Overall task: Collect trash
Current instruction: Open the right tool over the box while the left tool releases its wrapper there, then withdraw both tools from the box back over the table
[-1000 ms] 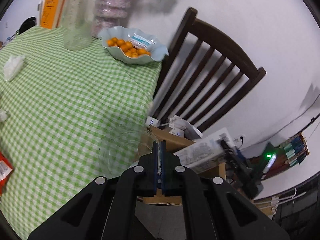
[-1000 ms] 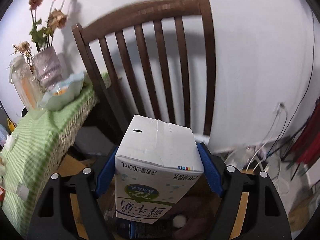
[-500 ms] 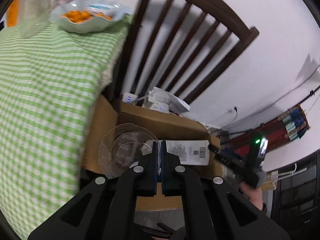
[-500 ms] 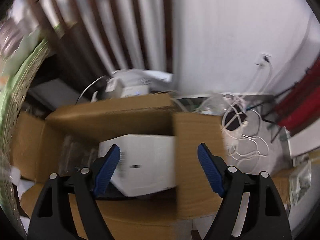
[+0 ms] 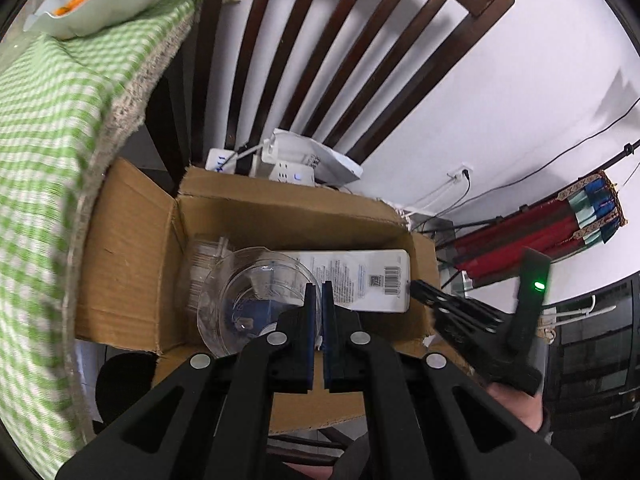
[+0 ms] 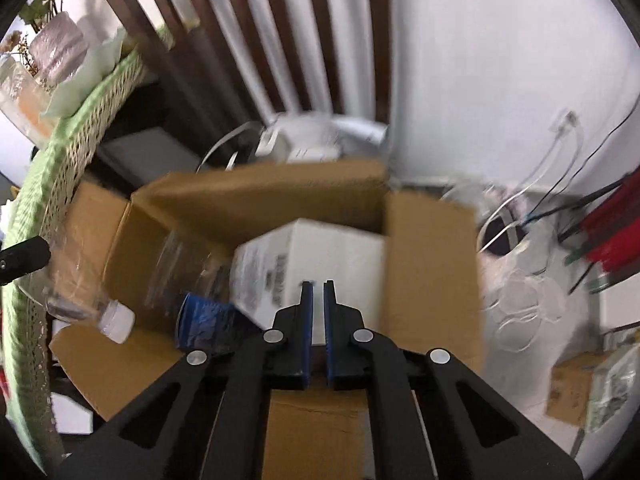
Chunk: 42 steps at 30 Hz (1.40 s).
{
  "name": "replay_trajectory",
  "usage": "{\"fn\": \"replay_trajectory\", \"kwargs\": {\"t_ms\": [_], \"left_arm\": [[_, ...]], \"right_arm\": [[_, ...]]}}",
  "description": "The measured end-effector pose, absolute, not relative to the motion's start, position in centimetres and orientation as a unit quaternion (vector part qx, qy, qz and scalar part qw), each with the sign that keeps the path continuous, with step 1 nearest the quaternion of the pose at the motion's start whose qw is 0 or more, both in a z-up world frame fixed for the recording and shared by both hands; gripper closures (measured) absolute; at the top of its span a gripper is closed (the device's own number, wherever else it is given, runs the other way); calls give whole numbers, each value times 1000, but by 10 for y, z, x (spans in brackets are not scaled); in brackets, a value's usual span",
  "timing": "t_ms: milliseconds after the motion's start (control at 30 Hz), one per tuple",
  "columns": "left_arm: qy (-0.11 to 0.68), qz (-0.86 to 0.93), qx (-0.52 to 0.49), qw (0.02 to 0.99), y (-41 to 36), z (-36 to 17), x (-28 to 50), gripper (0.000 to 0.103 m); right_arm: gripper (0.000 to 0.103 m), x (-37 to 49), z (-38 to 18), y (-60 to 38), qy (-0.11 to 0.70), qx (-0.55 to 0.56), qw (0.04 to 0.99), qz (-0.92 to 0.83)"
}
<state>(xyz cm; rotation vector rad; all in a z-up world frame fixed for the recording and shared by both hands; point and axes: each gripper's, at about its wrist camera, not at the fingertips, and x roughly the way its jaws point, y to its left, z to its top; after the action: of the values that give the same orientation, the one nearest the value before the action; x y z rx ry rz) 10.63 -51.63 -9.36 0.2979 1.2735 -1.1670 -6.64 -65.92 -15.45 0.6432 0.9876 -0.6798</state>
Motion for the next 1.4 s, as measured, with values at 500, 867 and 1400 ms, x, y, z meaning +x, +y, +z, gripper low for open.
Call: {"fn": "replay_trajectory", "kwargs": {"t_ms": [500,867,1400], "left_arm": [[602,-510,111,604,-560,-142,86,103],[602,-487,126,621,-555,-154,93,57],[463,-496,115,725,-466,-48,92,42]], "right_arm": [[43,-83,-147,-674,432,351,775,-300],[41,-83,-133,-670,420,326,791,-303],[35,-64,-103,-648,410,261,815,-315]]}}
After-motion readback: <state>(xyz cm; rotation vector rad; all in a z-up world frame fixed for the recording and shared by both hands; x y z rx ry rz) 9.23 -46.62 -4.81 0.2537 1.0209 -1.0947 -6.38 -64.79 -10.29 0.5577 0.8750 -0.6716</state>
